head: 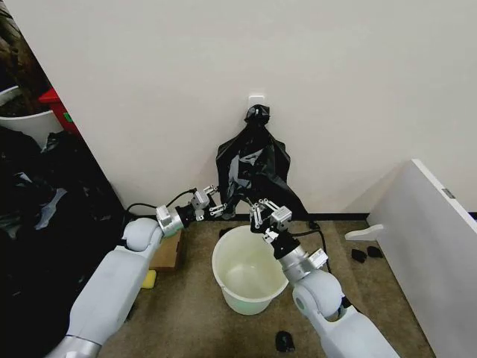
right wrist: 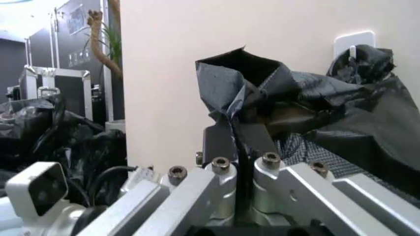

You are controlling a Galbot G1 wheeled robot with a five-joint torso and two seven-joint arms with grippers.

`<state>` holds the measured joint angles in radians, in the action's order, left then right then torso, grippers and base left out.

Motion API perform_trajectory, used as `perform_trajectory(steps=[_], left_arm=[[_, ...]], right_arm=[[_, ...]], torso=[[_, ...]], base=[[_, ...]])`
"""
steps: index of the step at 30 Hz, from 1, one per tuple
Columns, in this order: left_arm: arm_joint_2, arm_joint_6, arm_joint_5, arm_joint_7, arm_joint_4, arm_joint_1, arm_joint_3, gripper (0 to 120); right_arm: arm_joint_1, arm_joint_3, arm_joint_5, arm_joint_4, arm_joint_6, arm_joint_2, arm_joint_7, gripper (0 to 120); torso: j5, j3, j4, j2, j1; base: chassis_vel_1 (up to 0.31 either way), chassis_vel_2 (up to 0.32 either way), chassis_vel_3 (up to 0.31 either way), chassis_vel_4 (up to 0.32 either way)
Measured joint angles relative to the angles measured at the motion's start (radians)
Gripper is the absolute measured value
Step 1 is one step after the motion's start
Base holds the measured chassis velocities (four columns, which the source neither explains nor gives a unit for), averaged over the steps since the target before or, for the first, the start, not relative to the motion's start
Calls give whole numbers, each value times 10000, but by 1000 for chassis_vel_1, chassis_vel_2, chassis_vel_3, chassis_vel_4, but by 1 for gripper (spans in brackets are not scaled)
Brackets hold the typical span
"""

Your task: Place the garbage bag over the trash bin.

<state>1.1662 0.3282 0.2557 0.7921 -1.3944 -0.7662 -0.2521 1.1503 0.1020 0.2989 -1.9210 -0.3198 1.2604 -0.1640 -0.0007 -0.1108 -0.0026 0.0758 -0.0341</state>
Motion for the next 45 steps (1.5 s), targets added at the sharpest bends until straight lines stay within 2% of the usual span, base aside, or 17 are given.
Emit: perform_trajectory(steps=[10, 13, 15, 21, 25, 27, 28, 30, 31, 32, 34, 36, 37, 39, 40, 43, 45], left_arm=[[101, 12, -308, -237, 148, -6, 0, 44], [208, 1, -297, -179, 171, -11, 43, 30], [212, -1, -268, -169, 148, -66, 16, 25], [49, -9, -7, -197, -272, -488, -292, 1], [-45, -13, 105, -319, -608, -791, -536, 0], [-140, -14, 206, -906, -1167, -1279, -834, 0], [-140, -14, 206, -906, -1167, -1279, -834, 0], [-244, -50, 353, -2002, -1890, -1919, -1112, 0], [-279, -76, 475, -2594, -2347, -2313, -1246, 0], [-279, -76, 475, -2594, -2347, -2313, -1246, 0], [-257, -100, 768, -3421, -3236, -3031, -1466, 0], [-227, -99, 837, -3590, -3549, -3299, -1552, 0], [-159, -82, 888, -3766, -4264, -4022, -1803, 0], [-151, -74, 871, -3773, -4421, -4180, -1868, 0], [-144, -24, 700, -3776, -4908, -4711, -2090, 0], [-146, 48, 469, -3776, -5206, -5088, -2266, 0], [-161, 177, 137, -3827, -5734, -5687, -2612, 0]], right_arm=[[32, 15, 34, -34, -119, -5, -179, 0], [52, 42, 47, -36, -147, 9, -200, 0], [79, 75, 47, -36, -151, 8, -201, 0], [188, 218, 53, -14, -154, -22, -18, 0], [388, 205, 27, -45, -115, -99, 424, 0], [811, 94, -168, -246, 128, -251, 1308, 0], [811, 94, -168, -246, 128, -251, 1308, 0], [1317, -142, -401, -493, 448, -438, 2255, 0], [1556, -260, -535, -641, 599, -530, 2684, 0], [1556, -260, -535, -641, 599, -530, 2684, 0], [2252, -459, -751, -1022, 827, -715, 3419, 0], [2456, -495, -804, -1146, 855, -761, 3585, 0], [3047, -593, -899, -1545, 891, -845, 3918, 0], [3154, -610, -903, -1631, 891, -851, 3953, 0], [3588, -666, -904, -2044, 857, -854, 4011, 0], [3962, -685, -878, -2445, 774, -852, 4012, 0], [4676, -635, -851, -3154, 605, -861, 3925, 0]], torso=[[1, 0, 1, 0, 0], [1, 0, 0, 0, 0], [1, 0, -1, 0, 0], [0, 0, 1, 0, 0], [1, 0, 1, 0, 0], [0, 1, 1, 1, 0], [0, 1, 1, 1, 0], [2, 2, -3, 0, 0], [3, 1, 3, 1, 0], [3, 1, 3, 1, 0], [0, 2, 3, 0, 0], [1, 3, 1, 1, 0], [-1, 3, -3, 3, 0], [0, 3, -1, 3, 0], [3, 4, 1, 3, 1], [0, 3, 3, 3, 1], [2, 3, 1, 3, 1]], base=[[0, 0, 0, 0], [0, 0, 0, 0], [0, 0, 0, 0], [0, 0, 0, 0], [0, 0, 0, 0], [0, 0, 0, 0], [0, 0, 0, 0], [0, 0, 0, 0], [0, 0, 0, 0], [0, 0, 0, 0], [0, 0, 0, 0], [0, 0, 0, 0], [0, 0, 0, 0], [0, 0, 0, 0], [0, 0, 0, 0], [0, 0, 0, 0], [0, 0, 0, 0]])
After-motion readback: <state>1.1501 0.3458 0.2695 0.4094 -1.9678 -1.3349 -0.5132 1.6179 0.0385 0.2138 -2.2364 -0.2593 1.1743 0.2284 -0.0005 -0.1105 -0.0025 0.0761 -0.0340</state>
